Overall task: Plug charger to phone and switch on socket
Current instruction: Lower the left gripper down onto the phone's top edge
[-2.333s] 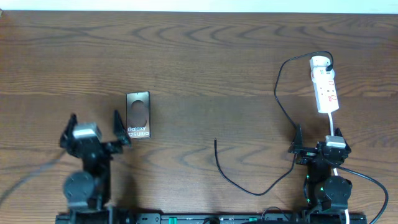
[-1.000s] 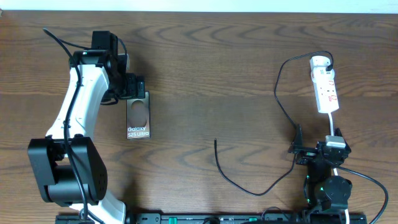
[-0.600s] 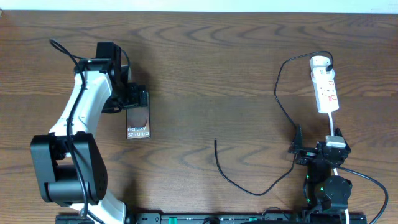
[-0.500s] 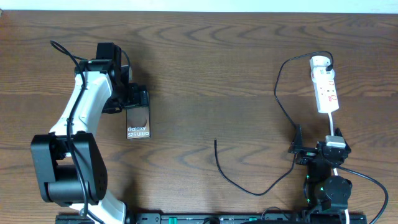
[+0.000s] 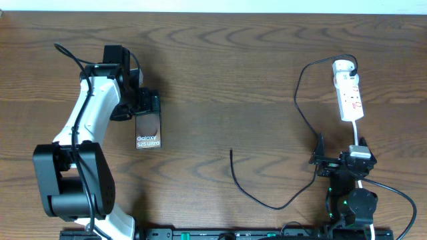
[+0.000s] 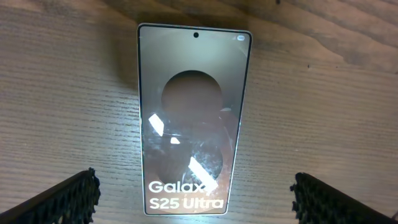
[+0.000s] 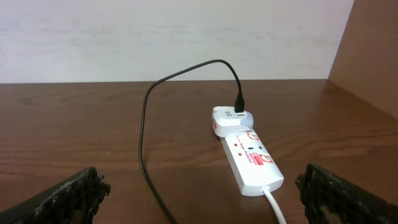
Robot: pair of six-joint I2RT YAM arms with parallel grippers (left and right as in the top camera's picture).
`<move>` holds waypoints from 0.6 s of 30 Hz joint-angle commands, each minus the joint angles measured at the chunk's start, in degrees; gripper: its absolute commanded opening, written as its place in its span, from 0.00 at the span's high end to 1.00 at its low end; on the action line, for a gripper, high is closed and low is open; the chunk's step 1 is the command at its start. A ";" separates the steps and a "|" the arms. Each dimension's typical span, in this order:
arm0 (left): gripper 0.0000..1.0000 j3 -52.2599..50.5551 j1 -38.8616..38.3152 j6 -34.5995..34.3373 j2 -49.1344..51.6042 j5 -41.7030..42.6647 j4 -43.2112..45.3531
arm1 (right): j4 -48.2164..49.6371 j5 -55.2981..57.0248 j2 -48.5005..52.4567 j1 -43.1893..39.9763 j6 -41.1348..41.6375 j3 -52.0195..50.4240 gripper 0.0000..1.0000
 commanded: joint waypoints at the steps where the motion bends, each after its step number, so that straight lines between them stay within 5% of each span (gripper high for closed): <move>1: 0.02 -0.33 -0.13 -0.31 0.59 0.50 0.35 | -0.20 0.26 -0.20 0.81 -0.83 -0.04 0.01; 18: 0.02 -4.55 -0.74 -0.31 0.85 0.48 2.95 | -0.20 0.26 -0.20 0.81 -0.83 -0.04 0.01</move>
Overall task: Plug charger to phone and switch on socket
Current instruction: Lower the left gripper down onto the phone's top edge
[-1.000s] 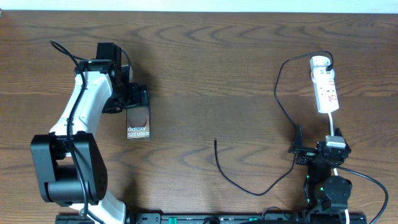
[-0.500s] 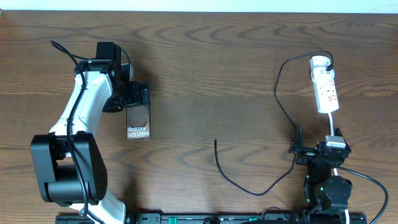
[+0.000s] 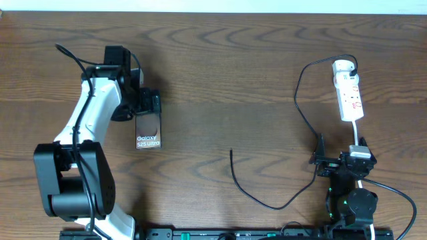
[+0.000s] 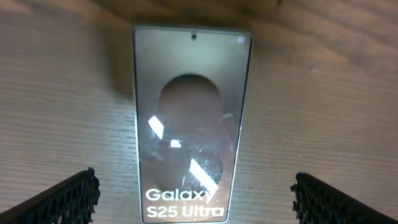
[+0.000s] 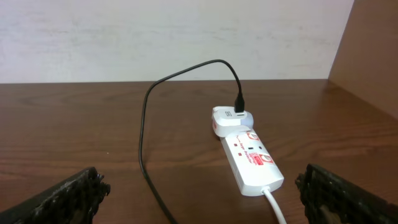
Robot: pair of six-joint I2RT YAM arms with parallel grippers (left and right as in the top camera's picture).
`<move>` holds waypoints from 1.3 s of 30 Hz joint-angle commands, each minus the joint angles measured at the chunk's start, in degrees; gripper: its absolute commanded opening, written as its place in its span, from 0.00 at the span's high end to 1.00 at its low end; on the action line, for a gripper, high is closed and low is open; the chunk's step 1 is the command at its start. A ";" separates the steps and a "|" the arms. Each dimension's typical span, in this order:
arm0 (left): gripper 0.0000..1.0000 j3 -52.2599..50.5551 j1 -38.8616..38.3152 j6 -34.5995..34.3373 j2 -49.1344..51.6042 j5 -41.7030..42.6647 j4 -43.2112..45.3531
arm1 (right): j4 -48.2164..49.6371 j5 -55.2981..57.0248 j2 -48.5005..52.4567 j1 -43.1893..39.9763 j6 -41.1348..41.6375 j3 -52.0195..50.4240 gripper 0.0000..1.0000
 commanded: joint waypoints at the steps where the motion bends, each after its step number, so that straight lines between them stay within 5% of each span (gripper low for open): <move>1: 0.02 -3.23 -0.55 -0.31 0.83 0.48 1.05 | -0.20 0.26 -0.20 0.81 -0.83 -0.04 0.01; 39: 0.02 -7.39 -4.17 -0.33 0.90 -6.71 7.32 | -0.20 0.26 -0.20 0.81 -0.83 -0.04 0.01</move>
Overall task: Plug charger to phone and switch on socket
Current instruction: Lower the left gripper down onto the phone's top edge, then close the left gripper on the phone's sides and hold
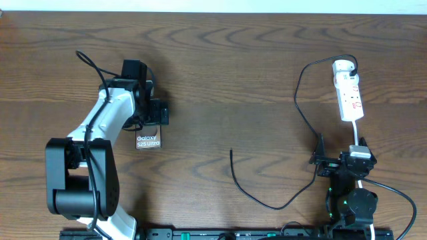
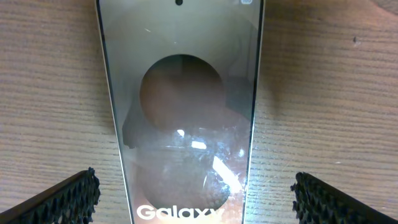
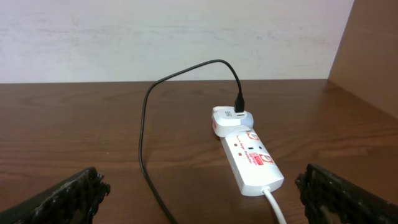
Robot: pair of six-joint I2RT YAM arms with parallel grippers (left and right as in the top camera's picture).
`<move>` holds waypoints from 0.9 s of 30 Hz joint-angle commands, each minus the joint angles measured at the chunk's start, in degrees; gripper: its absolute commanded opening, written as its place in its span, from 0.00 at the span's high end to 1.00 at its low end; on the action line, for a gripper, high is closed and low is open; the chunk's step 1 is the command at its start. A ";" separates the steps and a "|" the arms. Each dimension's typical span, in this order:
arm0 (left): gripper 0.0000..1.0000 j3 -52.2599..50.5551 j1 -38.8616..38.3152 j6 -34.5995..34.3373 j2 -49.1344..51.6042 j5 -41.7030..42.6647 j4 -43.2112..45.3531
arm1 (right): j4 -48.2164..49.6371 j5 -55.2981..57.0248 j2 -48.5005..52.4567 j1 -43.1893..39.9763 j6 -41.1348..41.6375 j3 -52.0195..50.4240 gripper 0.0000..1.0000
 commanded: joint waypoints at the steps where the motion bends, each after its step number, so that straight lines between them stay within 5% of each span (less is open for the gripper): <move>1: 0.02 -0.09 0.09 -0.33 0.76 -0.81 0.42 | -0.20 0.28 -0.20 0.81 -0.83 -0.04 0.01; 27: 0.02 -0.13 0.07 -0.28 5.05 -2.47 1.95 | -0.20 0.28 -0.20 0.81 -0.83 -0.04 0.01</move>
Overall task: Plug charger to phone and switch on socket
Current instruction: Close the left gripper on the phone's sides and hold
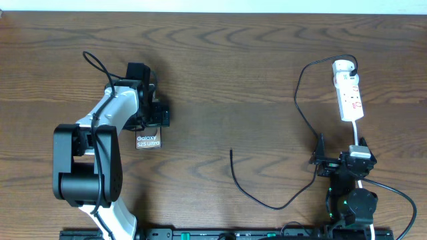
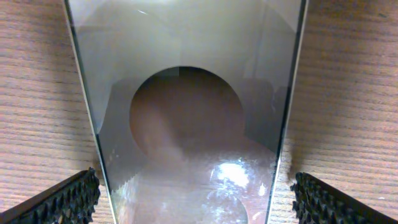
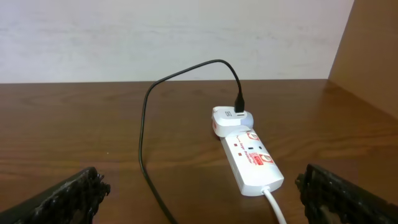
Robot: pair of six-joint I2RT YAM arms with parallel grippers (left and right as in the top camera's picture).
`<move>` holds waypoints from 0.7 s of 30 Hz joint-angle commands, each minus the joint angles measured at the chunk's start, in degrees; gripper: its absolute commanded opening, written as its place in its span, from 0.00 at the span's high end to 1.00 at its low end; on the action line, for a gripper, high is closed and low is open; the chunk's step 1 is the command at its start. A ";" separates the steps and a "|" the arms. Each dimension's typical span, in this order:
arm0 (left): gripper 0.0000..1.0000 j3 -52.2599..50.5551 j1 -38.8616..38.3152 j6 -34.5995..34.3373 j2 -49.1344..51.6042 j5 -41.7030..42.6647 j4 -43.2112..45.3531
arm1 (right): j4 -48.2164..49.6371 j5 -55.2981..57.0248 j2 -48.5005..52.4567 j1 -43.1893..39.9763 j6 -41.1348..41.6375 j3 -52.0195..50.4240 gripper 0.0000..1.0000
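The phone (image 2: 186,93) lies screen up on the wooden table and fills the left wrist view. Its lower end with the "Galaxy S25 Ultra" lettering (image 1: 148,141) shows from overhead. My left gripper (image 2: 193,208) is open low over the phone, one finger on each side of it; overhead the left gripper (image 1: 153,115) covers the phone's far end. A black cable (image 1: 300,107) runs from the white charger (image 3: 231,118) in the power strip (image 3: 252,158) to a free end (image 1: 231,152) at mid-table. My right gripper (image 3: 202,199) stands open and holds nothing.
The power strip (image 1: 349,93) lies at the far right with its white lead running back under the right arm (image 1: 350,180). The cable loops across the table's right half. A wall panel (image 3: 373,56) rises on the right.
My left gripper has come lower over the phone, whose screen now looks larger and runs past the top of the wrist view. The phone, the cable and the right arm have not moved.
At first my left gripper hung open above the phone, with the whole screen in its view. At each later moment it was closer and further along the phone. Now its fingers stand either side of the phone. The right gripper stayed open and still.
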 commanded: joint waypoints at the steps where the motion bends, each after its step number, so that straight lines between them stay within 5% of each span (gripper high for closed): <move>1: 0.02 -0.13 0.09 -0.28 -0.20 -1.36 -0.63 | -0.22 0.26 -0.20 0.81 -0.83 -0.04 0.01; 21: 0.02 -2.95 0.07 -0.24 -0.04 -1.36 0.15 | -0.20 0.26 -0.20 0.81 -0.83 -0.04 0.01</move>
